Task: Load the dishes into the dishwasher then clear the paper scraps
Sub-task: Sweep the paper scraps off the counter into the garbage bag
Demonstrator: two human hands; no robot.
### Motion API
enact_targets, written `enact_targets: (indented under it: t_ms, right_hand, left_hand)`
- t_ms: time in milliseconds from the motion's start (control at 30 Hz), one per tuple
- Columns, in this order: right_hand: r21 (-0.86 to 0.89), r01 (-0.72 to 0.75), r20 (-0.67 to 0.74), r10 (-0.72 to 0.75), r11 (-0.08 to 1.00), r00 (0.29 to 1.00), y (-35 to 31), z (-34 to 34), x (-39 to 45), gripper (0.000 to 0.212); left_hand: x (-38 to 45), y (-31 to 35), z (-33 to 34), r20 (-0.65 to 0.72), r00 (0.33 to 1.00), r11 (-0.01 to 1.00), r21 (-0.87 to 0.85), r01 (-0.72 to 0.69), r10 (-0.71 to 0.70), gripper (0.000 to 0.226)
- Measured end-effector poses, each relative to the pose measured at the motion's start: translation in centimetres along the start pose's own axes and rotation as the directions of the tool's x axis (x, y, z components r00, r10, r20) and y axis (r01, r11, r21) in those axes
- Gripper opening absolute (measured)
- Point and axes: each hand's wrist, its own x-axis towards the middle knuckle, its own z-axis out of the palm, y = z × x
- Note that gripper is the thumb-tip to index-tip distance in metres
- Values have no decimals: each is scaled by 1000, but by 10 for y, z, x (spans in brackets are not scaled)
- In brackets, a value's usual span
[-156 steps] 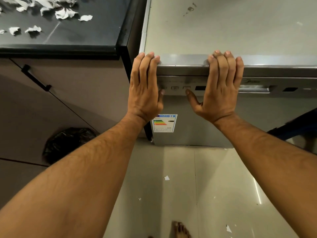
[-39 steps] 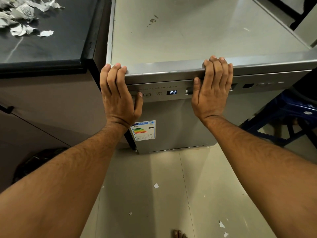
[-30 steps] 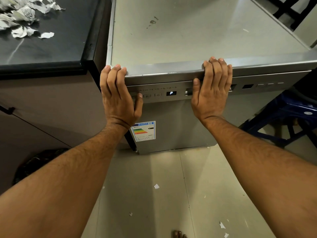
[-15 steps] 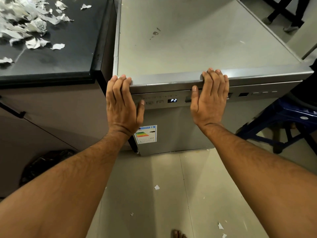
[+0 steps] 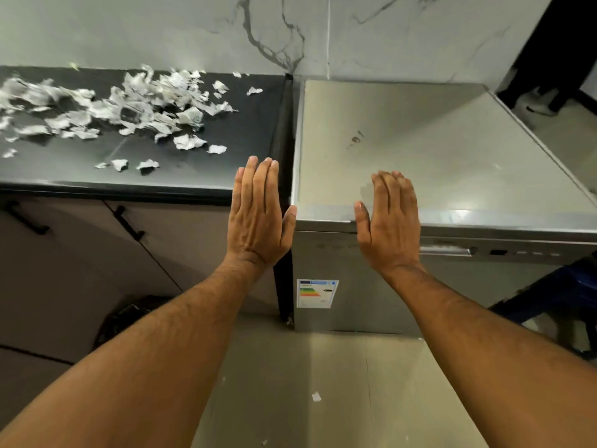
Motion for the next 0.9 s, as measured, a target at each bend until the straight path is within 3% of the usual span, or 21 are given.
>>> enact_targets:
  t_ms: [400,900]
  right_hand:
    - [113,176,-20,-175,978,984,-120,-17,90,58]
    - [233,373,-34,-375,898,926,-246,-83,174,61]
  left_hand:
    - [35,-94,-96,-6,986,962,221,162,-165,76]
    - [59,-138,-224,-111,937,875,336,350,-332,77]
